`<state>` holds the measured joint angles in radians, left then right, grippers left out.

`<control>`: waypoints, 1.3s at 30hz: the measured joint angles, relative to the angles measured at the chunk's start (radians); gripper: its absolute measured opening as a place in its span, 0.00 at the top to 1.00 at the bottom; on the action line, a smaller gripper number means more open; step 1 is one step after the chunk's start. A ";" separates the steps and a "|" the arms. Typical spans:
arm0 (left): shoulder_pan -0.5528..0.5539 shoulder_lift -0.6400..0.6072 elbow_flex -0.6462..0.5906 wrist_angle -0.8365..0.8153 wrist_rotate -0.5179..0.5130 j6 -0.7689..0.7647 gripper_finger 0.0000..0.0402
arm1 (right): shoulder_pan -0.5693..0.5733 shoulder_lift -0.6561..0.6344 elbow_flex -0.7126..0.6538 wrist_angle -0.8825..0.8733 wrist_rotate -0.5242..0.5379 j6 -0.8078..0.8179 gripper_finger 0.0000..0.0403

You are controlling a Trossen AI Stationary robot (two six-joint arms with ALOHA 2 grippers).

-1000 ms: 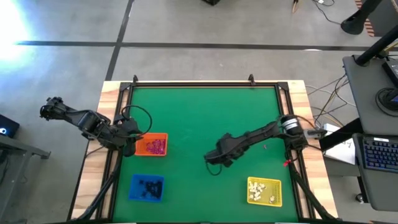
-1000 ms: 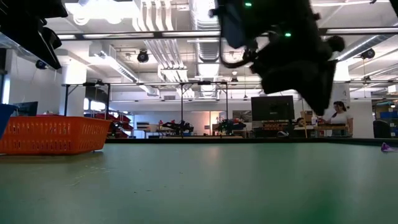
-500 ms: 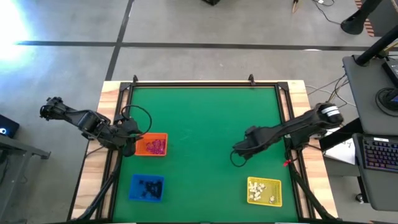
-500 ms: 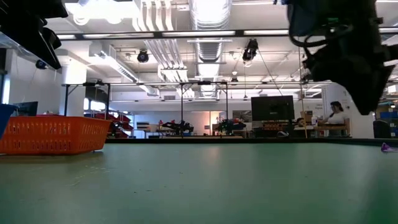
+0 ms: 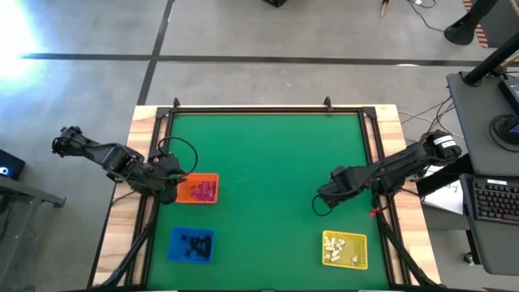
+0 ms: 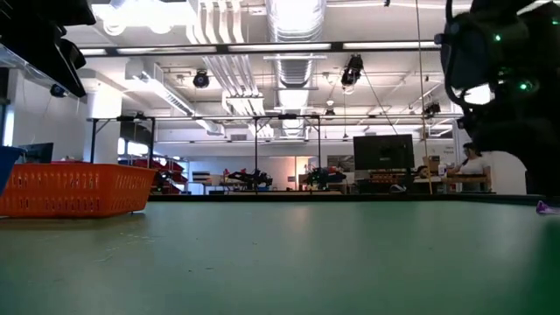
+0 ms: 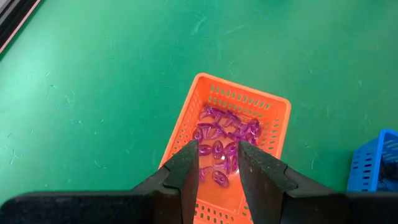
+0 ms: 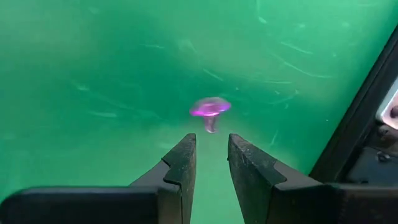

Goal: Sort Halloween decoration
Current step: Put the violet witch hat toy into the orange bin

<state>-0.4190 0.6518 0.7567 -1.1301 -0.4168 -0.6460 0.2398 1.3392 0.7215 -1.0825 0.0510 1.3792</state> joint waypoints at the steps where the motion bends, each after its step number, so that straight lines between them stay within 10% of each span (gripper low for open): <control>1: 0.000 0.000 0.000 0.000 0.000 0.000 0.77 | 0.000 0.000 -0.013 0.004 -0.007 0.000 0.79; 39: 0.000 0.000 0.000 -0.001 -0.003 -0.026 0.77 | -0.198 -0.055 -0.157 0.190 -0.073 -0.193 0.79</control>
<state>-0.4190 0.6518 0.7567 -1.1311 -0.4202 -0.6716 0.0415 1.2843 0.5645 -0.8928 -0.0222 1.1861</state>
